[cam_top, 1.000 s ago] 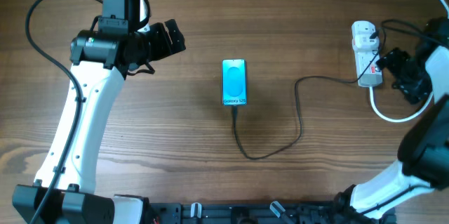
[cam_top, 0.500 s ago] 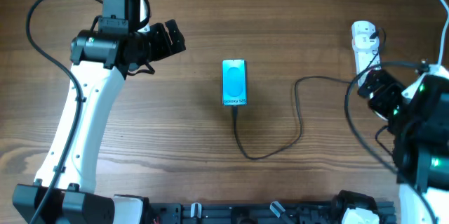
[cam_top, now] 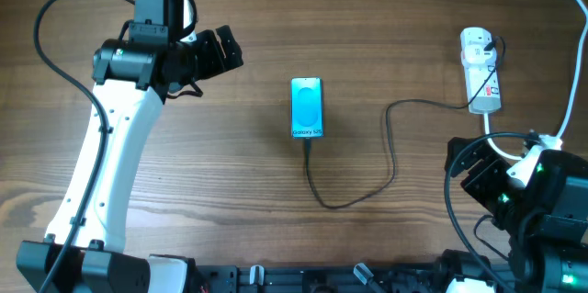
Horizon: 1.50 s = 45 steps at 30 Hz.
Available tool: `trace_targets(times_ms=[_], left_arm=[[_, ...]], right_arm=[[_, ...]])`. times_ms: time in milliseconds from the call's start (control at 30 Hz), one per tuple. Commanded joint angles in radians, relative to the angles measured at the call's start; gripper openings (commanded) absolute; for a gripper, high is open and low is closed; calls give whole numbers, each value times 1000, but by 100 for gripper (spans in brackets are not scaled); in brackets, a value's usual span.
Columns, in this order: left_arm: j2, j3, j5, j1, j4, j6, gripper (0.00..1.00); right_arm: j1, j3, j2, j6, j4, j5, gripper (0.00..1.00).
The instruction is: Plug charger to phone and switch on socket
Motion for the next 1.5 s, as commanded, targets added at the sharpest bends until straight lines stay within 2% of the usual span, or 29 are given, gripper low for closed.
trace_targets(times_ms=[0, 33, 167, 300, 367, 500, 667, 800, 1033, 1467], left_arm=[[3, -2, -10, 5, 3, -10, 100], [3, -2, -10, 5, 3, -10, 100], [3, -2, -10, 5, 2, -10, 100], [3, -2, -10, 5, 3, -10, 100], [3, -2, -10, 5, 3, -10, 100], [3, -2, -10, 5, 3, -10, 100], [3, -2, -10, 5, 3, -10, 100], [3, -2, -10, 5, 3, -10, 100], [3, -2, -10, 5, 3, -10, 100], [3, -2, -10, 5, 2, -10, 100]], right_arm=[[6, -5, -3, 49, 4, -4, 100], [6, -5, -3, 45, 6, 11, 100], [6, -5, -3, -154, 29, 13, 100], [8, -42, -15, -435, 197, -111, 100], [8, -97, -66, -478, 305, -167, 100], [16, -280, -248, -478, 459, -174, 100], [158, -625, -516, -542, 827, -146, 100], [203, -782, -613, -529, 985, -88, 100], [207, -910, -613, -528, 1130, 1, 100], [171, -919, -613, -557, 1112, 132, 100]])
